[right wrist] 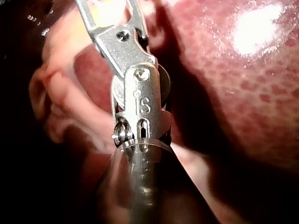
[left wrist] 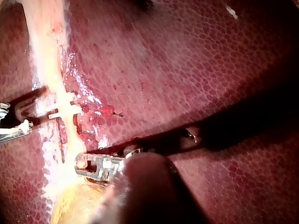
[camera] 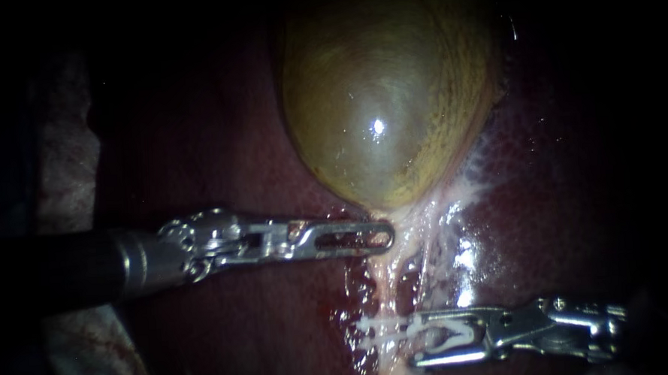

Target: Clipping third clip left tube

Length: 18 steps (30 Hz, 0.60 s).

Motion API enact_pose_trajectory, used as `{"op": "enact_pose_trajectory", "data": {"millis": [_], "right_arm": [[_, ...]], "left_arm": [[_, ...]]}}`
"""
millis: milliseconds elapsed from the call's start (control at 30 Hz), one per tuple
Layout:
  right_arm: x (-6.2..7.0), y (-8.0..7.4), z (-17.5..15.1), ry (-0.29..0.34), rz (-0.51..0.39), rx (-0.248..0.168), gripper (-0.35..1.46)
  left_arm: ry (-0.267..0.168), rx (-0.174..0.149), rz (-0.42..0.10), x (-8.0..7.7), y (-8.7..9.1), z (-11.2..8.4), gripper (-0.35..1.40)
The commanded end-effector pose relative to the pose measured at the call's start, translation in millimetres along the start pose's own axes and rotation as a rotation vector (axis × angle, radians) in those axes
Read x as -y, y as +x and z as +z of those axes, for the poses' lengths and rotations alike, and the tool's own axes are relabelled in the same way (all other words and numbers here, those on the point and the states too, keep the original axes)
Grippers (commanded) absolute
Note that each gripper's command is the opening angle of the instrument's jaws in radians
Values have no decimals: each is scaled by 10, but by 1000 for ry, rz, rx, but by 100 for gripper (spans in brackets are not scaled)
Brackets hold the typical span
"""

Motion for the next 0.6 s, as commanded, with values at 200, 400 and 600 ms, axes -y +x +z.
{"op": "enact_pose_trajectory", "data": {"millis": [200,400,600], "right_arm": [[-3,0,3,-2,-1,-3,36],[-5,-1,3,-2,-1,-3,36],[-7,-1,-1,0,0,-1,34]], "left_arm": [[-7,9,-9,-19,-3,-9,-35],[-10,12,-11,-31,-11,-16,-35],[-12,16,-12,-37,-18,-25,-35]]}}
